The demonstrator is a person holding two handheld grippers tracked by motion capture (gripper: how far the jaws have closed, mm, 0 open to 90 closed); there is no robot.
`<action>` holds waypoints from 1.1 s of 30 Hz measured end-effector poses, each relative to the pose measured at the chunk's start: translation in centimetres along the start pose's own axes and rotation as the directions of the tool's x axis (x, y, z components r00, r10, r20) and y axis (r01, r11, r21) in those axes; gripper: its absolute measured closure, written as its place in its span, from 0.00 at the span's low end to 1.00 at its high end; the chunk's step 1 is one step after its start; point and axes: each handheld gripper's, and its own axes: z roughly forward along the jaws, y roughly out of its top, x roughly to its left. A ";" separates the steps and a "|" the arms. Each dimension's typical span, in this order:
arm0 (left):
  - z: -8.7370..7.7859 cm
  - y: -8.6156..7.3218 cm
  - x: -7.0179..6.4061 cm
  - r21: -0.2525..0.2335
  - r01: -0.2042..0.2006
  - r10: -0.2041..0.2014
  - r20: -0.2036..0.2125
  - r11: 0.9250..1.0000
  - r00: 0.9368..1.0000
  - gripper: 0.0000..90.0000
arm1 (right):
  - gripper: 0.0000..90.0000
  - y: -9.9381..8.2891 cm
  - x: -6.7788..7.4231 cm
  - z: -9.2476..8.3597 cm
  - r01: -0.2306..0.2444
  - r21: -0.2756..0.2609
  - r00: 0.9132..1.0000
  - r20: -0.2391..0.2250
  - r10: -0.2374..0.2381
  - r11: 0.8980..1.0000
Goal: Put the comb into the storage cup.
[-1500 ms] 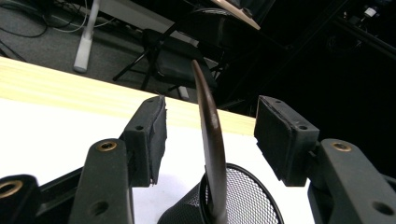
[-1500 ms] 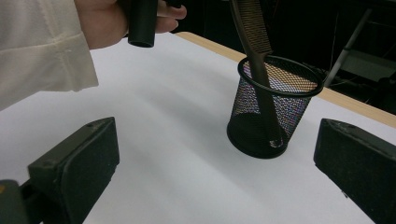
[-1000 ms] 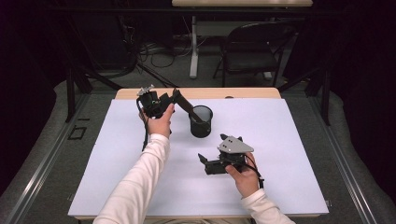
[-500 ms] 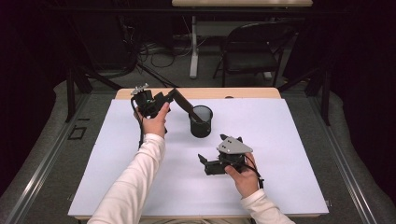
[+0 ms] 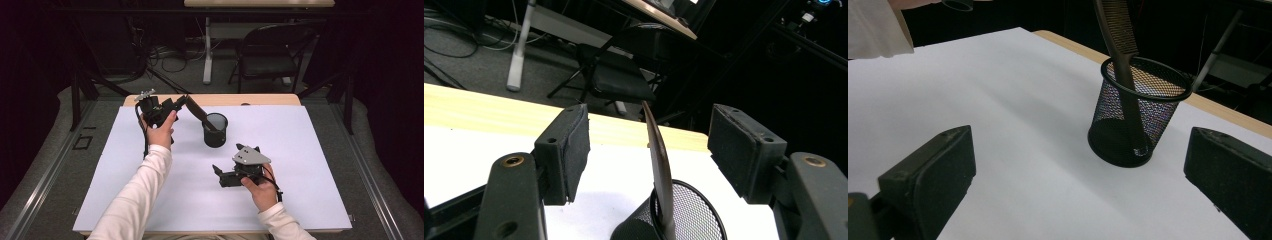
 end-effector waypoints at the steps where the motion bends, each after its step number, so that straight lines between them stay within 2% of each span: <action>1: -0.1 0.1 0.1 0.006 0.000 0.000 0.006 1.000 1.000 0.39 | 0.00 0.0 0.0 0.0 0.001 -0.001 1.000 0.001 -0.001 1.000; 6: -0.6 0.2 0.3 0.010 0.000 0.000 -0.001 1.000 1.000 0.39 | 0.00 0.0 0.0 0.0 -0.001 0.000 1.000 0.000 0.001 1.000; 11: -1.2 0.3 0.5 0.021 -0.014 0.015 -0.036 1.000 0.999 0.38 | 0.00 0.0 0.0 0.0 0.003 0.001 1.000 0.002 -0.003 1.000; 21: -2.3 0.3 1.1 0.034 -0.028 0.030 -0.063 0.999 0.998 0.37 | 0.00 0.0 0.1 0.0 0.003 0.003 1.000 0.001 -0.003 1.000; 24: -2.7 0.3 1.1 0.040 -0.038 0.040 -0.058 0.999 0.998 0.36 | 0.00 0.0 0.1 0.1 0.004 0.004 1.000 0.003 -0.004 1.000; 30: -3.4 0.4 0.8 0.043 -0.056 0.058 -0.040 0.997 0.998 0.27 | 0.00 0.0 0.1 0.1 0.004 0.004 1.000 0.004 -0.004 1.000; 33: -3.8 0.4 0.6 0.041 -0.060 0.061 -0.028 0.997 0.998 0.27 | 0.00 0.0 0.1 0.1 0.005 0.004 1.000 0.004 -0.005 1.000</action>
